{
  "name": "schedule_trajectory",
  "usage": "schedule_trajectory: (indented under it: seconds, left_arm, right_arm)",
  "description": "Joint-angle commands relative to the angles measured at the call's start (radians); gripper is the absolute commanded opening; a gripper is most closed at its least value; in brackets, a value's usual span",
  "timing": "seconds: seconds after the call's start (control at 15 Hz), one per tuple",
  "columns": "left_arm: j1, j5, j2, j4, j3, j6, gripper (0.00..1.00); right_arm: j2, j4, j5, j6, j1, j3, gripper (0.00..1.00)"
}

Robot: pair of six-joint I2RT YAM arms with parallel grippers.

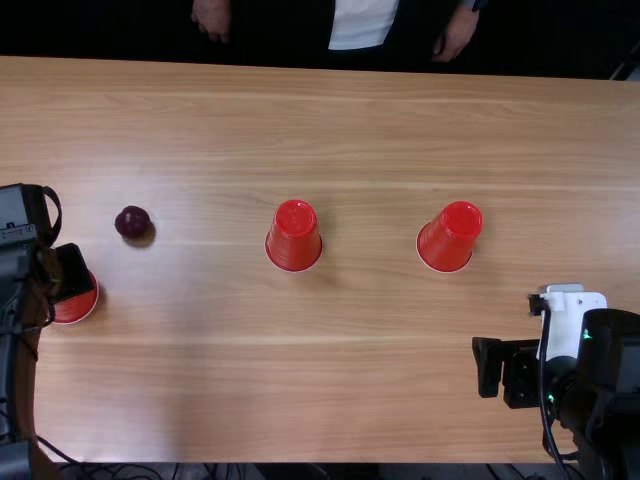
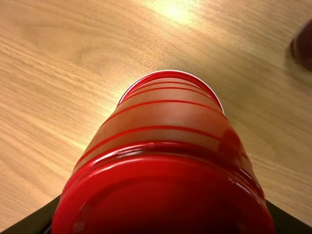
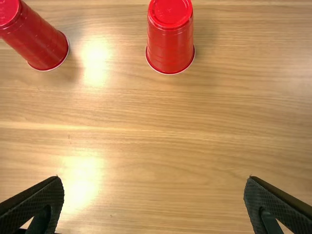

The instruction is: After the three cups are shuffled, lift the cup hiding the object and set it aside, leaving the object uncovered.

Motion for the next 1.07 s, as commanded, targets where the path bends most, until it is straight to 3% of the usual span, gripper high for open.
schedule_trajectory:
  seconds: [0.0,0.07,0.53,1.0]
  left_arm:
    - [0.005,-0.008,0.035,0.001,-0.013,-0.009,0.72]
    - [0.007,-0.008,0.037,0.000,-0.013,-0.011,1.00]
    - [0.015,-0.007,0.008,-0.023,-0.002,-0.011,1.00]
    - [-0.004,0.008,-0.255,-0.076,0.009,-0.011,1.00]
  right_arm:
    - [-0.002,0.002,-0.009,-0.002,0.016,0.005,1.00]
    - [-0.002,0.002,-0.009,-0.002,0.016,0.005,1.00]
    - [-0.005,-0.001,-0.009,0.002,0.016,0.005,1.00]
    - [-0.012,-0.014,-0.009,0.004,0.016,0.023,1.00]
